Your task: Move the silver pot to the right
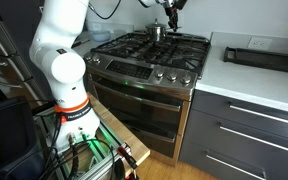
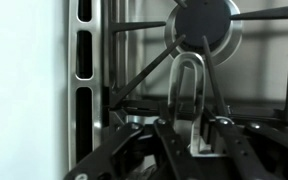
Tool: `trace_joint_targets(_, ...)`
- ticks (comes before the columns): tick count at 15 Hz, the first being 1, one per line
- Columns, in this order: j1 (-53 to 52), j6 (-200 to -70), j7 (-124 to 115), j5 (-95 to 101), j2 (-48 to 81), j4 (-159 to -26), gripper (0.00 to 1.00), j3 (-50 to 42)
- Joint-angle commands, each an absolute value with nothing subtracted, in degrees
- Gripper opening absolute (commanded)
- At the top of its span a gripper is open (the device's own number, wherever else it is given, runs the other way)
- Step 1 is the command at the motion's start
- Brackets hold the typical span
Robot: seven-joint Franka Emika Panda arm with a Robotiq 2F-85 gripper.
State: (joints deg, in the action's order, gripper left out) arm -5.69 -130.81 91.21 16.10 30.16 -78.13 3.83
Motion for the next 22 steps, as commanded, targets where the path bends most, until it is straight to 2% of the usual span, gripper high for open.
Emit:
trace_joint_targets(1, -4.2, -131.7, 92.4, 17.1, 27.0, -82.2, 0.08, 3.8)
trace_joint_targets(22, -2.6, -130.6, 87.7, 23.8, 21.1, -89.5, 0.08, -1.2)
